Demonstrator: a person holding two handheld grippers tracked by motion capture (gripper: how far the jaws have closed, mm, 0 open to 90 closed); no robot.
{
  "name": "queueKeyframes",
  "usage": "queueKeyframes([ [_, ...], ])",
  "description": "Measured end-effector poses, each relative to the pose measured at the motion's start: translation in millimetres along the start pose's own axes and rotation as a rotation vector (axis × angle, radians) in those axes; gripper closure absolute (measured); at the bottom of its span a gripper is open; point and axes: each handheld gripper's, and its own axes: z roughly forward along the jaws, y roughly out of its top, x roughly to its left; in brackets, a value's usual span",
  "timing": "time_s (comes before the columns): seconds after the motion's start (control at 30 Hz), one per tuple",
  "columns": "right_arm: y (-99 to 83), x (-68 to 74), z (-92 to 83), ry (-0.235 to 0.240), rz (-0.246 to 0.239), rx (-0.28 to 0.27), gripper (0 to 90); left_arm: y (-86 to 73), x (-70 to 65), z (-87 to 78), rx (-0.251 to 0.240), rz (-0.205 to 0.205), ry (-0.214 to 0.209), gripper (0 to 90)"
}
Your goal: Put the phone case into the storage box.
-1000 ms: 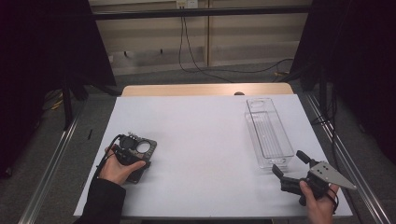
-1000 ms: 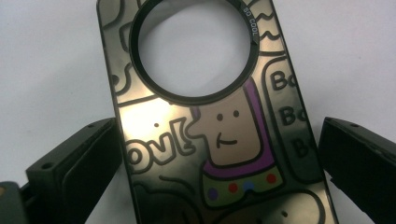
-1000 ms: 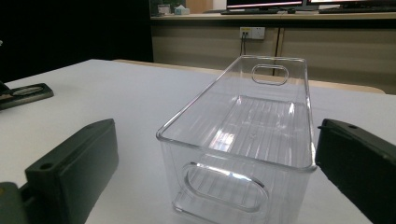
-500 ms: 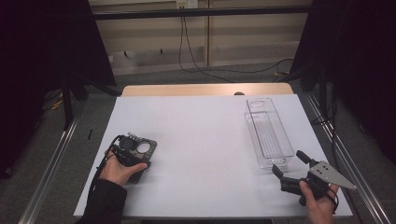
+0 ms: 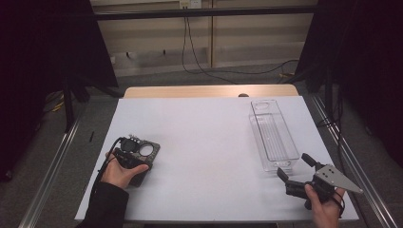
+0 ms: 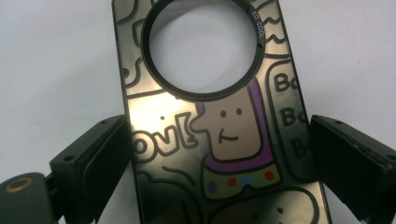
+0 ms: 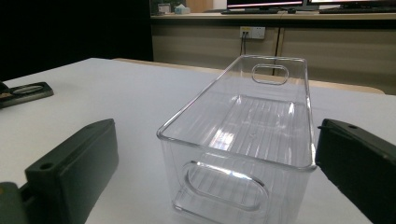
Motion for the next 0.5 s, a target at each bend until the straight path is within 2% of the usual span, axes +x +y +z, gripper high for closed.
queueKeyframes([
  [0.5,0.0,0.1,-0.3,-0.001,0.002,0.001,0.0,-0.9,1.4,-3.6,-0.009,-0.015,-0.005,12.2],
])
